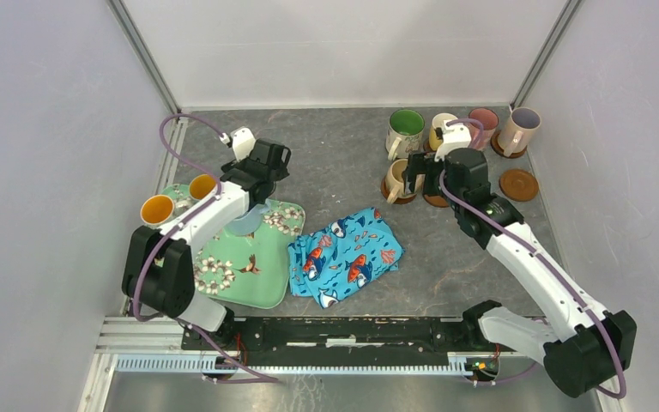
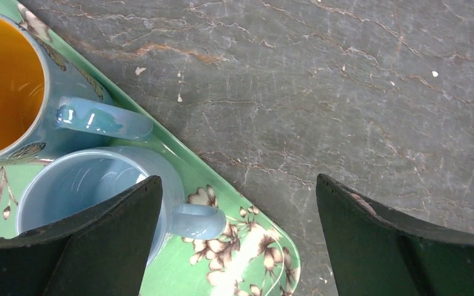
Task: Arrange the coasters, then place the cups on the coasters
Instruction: Pick up the cup from the tray.
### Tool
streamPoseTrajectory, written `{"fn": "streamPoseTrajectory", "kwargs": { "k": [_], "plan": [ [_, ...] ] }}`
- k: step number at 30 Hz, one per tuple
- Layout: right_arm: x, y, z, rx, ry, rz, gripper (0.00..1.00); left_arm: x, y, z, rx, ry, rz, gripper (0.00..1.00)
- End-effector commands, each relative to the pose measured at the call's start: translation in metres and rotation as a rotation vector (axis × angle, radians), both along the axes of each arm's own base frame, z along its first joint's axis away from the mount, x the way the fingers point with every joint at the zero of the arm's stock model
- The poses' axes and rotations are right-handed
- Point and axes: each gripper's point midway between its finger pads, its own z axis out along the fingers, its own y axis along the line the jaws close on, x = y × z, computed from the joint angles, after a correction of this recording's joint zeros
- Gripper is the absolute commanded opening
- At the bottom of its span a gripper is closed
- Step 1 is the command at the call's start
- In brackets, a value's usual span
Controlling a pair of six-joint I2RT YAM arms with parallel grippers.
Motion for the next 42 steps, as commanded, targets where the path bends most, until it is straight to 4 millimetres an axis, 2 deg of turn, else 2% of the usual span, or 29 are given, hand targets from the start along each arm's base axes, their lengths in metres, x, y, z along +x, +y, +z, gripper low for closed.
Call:
{"fn": "streamPoseTrajectory", "kwargs": {
  "k": [1, 6, 13, 17, 23, 31, 37, 39, 42],
  "plan": [
    [0.001, 0.014, 0.009, 0.004, -0.038, 0.045, 0.98, 0.019, -0.002, 0.004, -0.060, -0.064, 0.052, 1.00],
    [-0.001, 0.027, 0.010, 0.004, -0.044, 0.075, 0.98, 0.023, 0.000, -0.012, -0.060, -0.034, 0.054, 1.00],
    [-0.003, 0.035, 0.005, -0.004, -0.035, 0.092, 0.98, 0.032, -0.010, -0.030, -0.059, 0.002, -0.001, 1.00],
    [-0.004, 0.041, 0.001, -0.009, -0.030, 0.102, 0.98, 0.027, -0.012, -0.041, -0.070, 0.036, 0.002, 1.00],
    [-0.004, 0.053, -0.003, -0.018, -0.040, 0.138, 0.98, 0.003, -0.016, -0.052, -0.124, 0.069, -0.017, 1.00],
    [-0.004, 0.079, -0.013, -0.012, -0.036, 0.208, 0.98, -0.053, -0.014, -0.061, -0.186, 0.097, -0.034, 1.00],
    [-0.008, 0.104, -0.018, 0.002, -0.040, 0.288, 0.98, -0.084, -0.020, -0.052, -0.205, 0.100, -0.096, 1.00],
    [-0.009, 0.114, -0.023, -0.014, -0.030, 0.312, 0.98, -0.088, -0.022, -0.039, -0.225, 0.074, -0.122, 1.00],
    [-0.012, 0.128, -0.025, -0.026, -0.023, 0.351, 0.98, -0.089, -0.025, -0.008, -0.237, 0.019, -0.169, 1.00]
  ]
}}
